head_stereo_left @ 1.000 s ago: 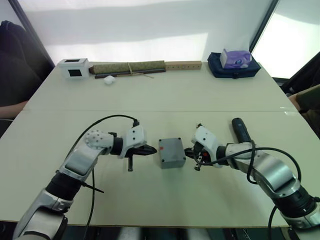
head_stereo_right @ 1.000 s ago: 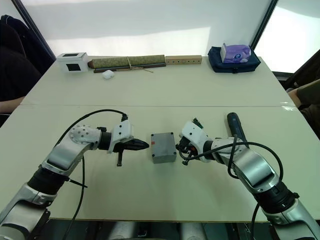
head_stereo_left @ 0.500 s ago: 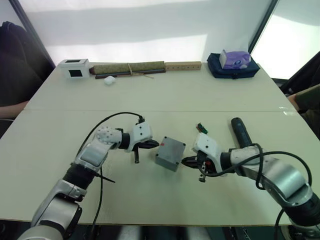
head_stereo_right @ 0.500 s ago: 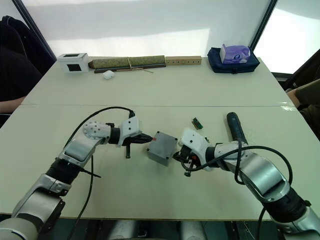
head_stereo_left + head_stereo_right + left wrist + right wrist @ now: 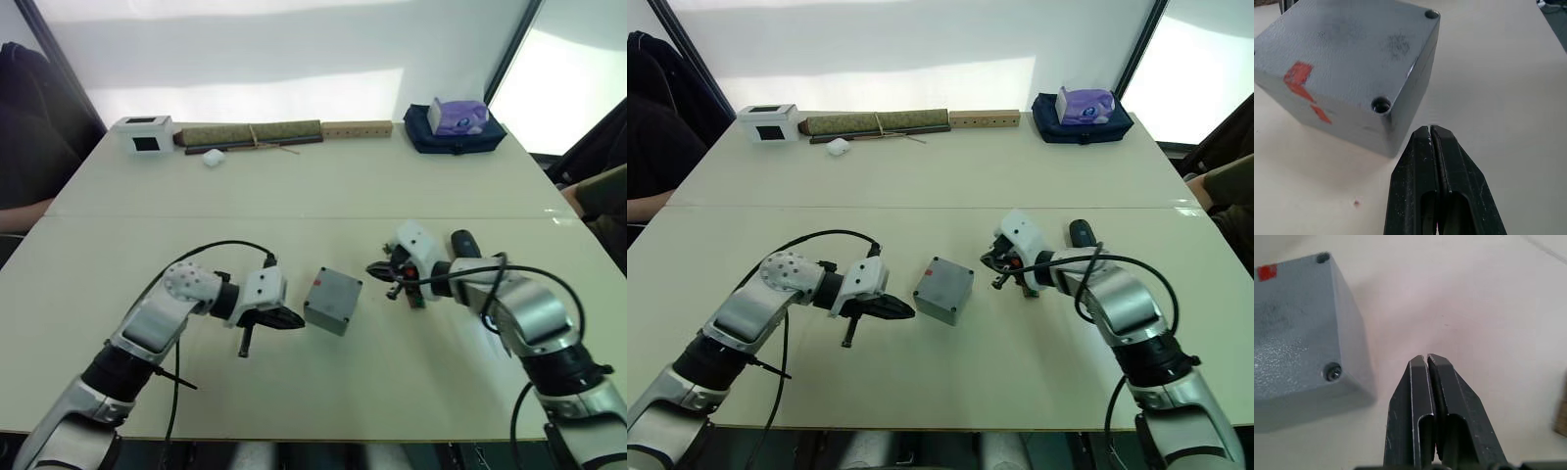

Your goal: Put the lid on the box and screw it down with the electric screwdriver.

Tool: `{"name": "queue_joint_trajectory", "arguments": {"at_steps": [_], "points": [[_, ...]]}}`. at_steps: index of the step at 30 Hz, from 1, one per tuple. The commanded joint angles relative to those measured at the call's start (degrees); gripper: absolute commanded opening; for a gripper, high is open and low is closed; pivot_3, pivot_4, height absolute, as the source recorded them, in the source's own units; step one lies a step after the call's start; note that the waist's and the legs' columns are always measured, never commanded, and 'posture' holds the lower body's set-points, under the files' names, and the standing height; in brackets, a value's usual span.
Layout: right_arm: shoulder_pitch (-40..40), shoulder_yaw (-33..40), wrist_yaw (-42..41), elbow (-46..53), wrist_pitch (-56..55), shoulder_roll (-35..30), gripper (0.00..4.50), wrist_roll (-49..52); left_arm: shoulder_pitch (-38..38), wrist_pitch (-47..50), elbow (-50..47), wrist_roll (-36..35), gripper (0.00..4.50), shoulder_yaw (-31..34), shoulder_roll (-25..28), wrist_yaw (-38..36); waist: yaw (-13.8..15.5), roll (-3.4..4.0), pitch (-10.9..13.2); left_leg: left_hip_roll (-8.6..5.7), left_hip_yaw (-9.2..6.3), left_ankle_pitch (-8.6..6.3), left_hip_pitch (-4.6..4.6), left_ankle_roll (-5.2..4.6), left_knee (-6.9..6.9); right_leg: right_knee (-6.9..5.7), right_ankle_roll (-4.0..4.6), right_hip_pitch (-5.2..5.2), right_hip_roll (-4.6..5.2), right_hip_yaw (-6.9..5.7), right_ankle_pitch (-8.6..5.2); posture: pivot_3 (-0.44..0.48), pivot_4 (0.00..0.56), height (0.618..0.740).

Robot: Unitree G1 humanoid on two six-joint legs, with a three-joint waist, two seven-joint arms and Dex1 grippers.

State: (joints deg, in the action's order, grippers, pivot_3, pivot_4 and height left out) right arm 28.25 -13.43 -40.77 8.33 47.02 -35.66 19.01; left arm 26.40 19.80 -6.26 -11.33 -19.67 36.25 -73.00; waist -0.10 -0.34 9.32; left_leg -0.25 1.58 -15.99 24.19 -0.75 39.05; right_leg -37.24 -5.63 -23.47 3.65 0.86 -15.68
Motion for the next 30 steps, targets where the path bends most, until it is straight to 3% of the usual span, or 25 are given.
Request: {"name": "queue_joint_trajectory", "arguments": {"at_steps": [1, 13, 30], "points": [[2.23, -0.53, -0.89, -1.49, -2.42, 1.52, 0.05, -1.55, 0.80, 0.37, -2.01, -0.09, 0.00, -0.62, -0.60, 0.33, -0.16, 0.00, 0.00, 0.00, 0.00, 0.00, 0.00, 0.00, 0.00, 0.00, 0.00, 0.00, -0.01, 0.00, 0.00, 0.000, 0.150, 0.740], [-3.28, -1.02, -6.67, 7.98, 0.73, -1.18, 0.05, 0.88, 4.85, -3.24, 4.02, 3.46, 0.00, -1.06, -2.69, 3.09, -0.49, 0.00, 0.00, -0.03, 0.00, 0.00, -0.01, 0.00, 0.01, -0.04, -0.02, 0.01, -0.11, -0.03, 0.01, 0.000, 0.150, 0.740], [-6.78, 0.82, -4.37, 14.07, 4.74, -0.63, 0.05, 0.89, 8.24, -7.02, 10.15, 5.18, 0.00, 0.09, -3.55, 2.99, -0.52, 0.00, 0.00, -0.03, 0.00, 0.00, -0.01, 0.00, 0.04, -0.06, -0.02, 0.00, -0.11, -0.02, 0.01, 0.000, 0.150, 0.740]]}}
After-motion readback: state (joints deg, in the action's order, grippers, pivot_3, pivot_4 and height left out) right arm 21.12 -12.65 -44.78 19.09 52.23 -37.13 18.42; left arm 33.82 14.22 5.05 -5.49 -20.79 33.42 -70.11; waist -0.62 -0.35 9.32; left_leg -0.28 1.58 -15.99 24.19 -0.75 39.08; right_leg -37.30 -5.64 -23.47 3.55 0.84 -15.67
